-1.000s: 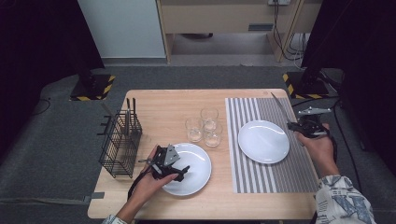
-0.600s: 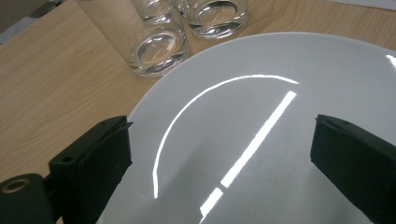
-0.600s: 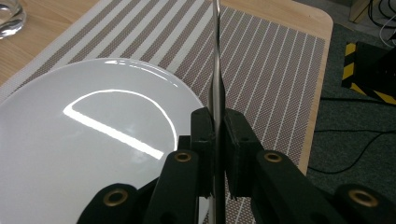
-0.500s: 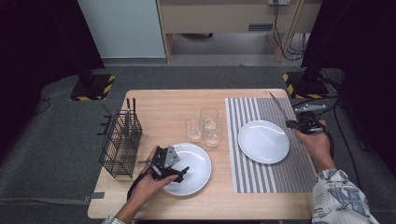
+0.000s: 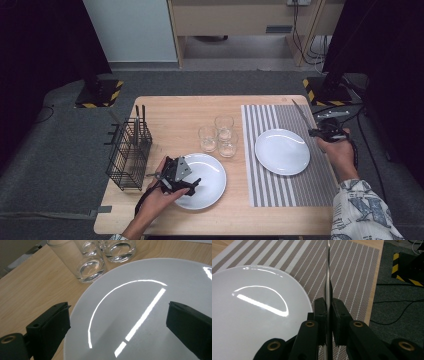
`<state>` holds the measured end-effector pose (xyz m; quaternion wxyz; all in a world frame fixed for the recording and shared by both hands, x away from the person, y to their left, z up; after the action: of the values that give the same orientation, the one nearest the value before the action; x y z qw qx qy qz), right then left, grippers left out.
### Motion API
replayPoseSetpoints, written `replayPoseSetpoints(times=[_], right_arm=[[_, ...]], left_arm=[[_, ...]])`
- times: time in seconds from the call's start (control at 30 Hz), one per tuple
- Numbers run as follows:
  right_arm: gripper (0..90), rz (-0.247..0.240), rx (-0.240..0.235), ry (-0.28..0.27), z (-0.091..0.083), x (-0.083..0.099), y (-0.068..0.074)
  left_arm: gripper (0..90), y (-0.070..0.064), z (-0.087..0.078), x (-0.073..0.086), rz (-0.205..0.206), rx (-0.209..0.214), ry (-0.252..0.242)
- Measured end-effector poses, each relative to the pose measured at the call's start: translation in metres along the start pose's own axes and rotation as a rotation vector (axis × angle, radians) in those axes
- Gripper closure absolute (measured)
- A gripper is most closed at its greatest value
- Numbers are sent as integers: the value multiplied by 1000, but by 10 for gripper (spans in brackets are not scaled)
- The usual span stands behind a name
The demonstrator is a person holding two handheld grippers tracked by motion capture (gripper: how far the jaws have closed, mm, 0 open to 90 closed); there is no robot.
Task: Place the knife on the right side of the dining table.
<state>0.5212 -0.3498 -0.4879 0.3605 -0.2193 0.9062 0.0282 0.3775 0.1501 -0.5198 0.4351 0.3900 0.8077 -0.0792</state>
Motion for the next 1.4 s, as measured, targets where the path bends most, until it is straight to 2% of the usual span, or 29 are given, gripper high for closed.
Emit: replayPoseSetpoints(times=[0.13,0.2,0.23,0.37,0.5,0.8,1.0,1.4], right_arm=[[834,-3,-2,21,7,-1,-8],[834,-7,-15,40,17,-4,-12],[834,-7,-15,40,17,-4,-12],[834,-7,-25,81,36,-4,-14],[834,-10,-39,94,44,-1,-15],[833,-16,-45,117,50,0,-15],[833,-26,-58,126,53,-1,-10],[832,-5,-85,148,65,3,-9]], left_arm=[[45,1,2,2,8,1,14],[45,1,2,2,8,1,13],[45,1,2,2,6,1,13],[44,0,1,2,7,4,15],[45,-1,0,3,3,2,18],[45,-3,0,3,4,4,23],[45,-3,-1,4,1,3,21],[45,-3,2,5,2,16,29]])
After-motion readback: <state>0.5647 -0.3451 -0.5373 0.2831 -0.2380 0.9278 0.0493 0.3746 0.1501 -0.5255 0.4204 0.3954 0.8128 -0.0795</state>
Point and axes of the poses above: each handheld gripper's, and its own axes: z roughly forward along the jaws, x roughly out of its underside, y roughly to its left, the point moved 3 cm from there along z, roughly forward along the jaws, and after that the axes turned 5 degrees about -z, right-handed, at the moved point
